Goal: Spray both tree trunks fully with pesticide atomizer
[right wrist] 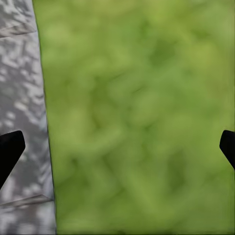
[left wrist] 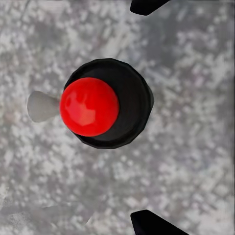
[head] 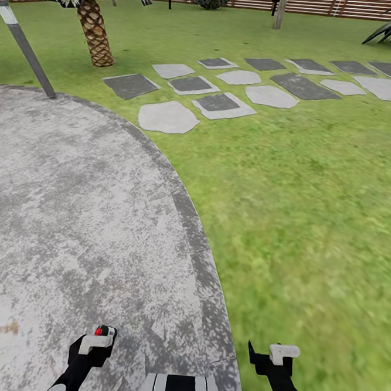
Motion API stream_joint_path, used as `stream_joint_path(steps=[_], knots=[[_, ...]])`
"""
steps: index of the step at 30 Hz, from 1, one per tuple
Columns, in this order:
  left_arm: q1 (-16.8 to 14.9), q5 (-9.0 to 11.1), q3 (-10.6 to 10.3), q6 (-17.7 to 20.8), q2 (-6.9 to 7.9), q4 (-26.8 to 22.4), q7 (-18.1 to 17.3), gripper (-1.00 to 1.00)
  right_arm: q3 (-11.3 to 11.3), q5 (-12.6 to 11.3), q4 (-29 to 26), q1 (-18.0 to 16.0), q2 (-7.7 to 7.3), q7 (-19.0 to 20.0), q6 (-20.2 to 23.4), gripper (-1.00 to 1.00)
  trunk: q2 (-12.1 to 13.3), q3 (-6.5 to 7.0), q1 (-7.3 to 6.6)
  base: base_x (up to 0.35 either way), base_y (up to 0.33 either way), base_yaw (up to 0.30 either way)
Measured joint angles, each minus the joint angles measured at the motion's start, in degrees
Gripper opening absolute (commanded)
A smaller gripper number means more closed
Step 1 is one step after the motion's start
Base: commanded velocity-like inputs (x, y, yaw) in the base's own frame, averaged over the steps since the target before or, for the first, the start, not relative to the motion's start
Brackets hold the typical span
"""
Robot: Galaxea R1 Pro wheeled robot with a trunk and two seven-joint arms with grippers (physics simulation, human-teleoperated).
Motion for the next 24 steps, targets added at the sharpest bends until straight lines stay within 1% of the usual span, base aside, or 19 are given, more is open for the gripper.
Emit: stream_joint_path(steps=[8, 14, 24], knots=[[0.0, 0.0, -0.01, 0.0, 0.0, 0.1, 0.01, 1.0, 0.0, 0.0, 0.07, 0.0, 0.0, 0.01, 0.0, 1.0, 0.0, 0.0, 0.0, 0.001, 0.0, 0.0], [0.0, 0.03, -0.01, 0.06, 0.0, 0.2, 0.02, 1.0, -0.01, 0.0, 0.07, 0.0, 0.0, 0.0, 0.0, 1.0, 0.0, 0.0, -0.01, 0.091, -0.026, 0.0], [0.0, 0.04, 0.06, 0.0, 0.0, 0.17, 0.04, 1.0, 0.0, 0.0, 0.08, 0.0, 0.0, 0.0, 0.0, 1.0, 0.0, 0.0, 0.0, 0.01, -0.003, 0.0]])
